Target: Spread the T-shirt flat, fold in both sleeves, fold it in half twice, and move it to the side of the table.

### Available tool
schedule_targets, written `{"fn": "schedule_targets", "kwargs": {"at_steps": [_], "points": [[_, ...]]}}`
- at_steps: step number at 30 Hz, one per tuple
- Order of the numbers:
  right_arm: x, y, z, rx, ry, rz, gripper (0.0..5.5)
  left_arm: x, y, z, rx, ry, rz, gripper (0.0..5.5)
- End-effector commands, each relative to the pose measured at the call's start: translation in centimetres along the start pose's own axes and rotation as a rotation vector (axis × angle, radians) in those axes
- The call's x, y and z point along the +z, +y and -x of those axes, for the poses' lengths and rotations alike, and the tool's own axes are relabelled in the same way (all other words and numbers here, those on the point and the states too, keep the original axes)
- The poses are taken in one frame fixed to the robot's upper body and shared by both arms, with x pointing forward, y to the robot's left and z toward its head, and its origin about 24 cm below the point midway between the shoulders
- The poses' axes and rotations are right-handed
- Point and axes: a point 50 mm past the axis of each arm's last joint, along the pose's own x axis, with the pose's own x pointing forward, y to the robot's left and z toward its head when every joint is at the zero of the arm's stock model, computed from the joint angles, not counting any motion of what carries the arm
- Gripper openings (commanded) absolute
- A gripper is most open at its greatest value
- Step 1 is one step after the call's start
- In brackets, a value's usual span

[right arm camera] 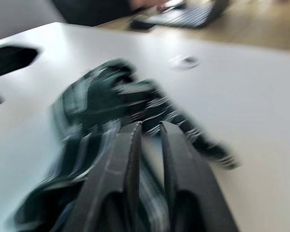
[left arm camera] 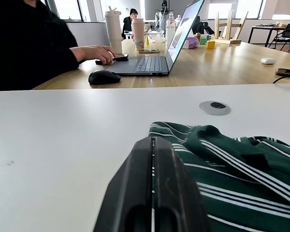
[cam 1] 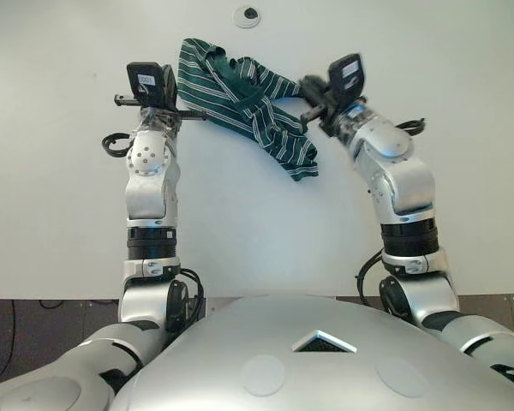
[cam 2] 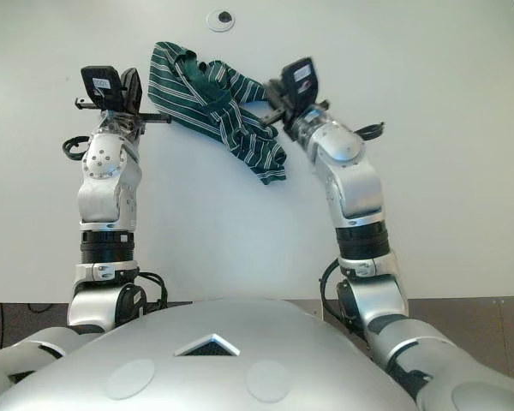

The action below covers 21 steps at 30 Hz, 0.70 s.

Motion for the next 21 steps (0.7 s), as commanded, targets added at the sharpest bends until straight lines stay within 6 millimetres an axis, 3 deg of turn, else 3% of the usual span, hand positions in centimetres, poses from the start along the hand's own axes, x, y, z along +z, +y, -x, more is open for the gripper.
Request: {"fn": "schedule_targets", "kwargs": {"at_steps": [1,7,9,17,21], "points": [[-0.3,2.1,0.2,0.176,0.081,-0.086,1.44,0.1,0.0,0.2,-0.004,0.009,-0.006,0.0],[0.2,3.2,0.2,0.234,0.151,0.016,2.6,-0.6,-0.3,0.8,0.005,0.031,0.0,0.0],[0.3,3.1,0.1,0.216,0.169,0.062,2.71,-0.5,-0.4,0.8,0.005,0.029,0.002,0.0],[-0.4,2.3,-0.5,0.109,0.257,0.336,2.71,-0.3,-0.3,0.7,0.01,0.021,0.005,0.0],[-0.2,2.1,-0.5,0.095,0.238,0.338,2.02,-0.3,-0.2,0.6,0.019,0.017,0.006,0.0]]}}
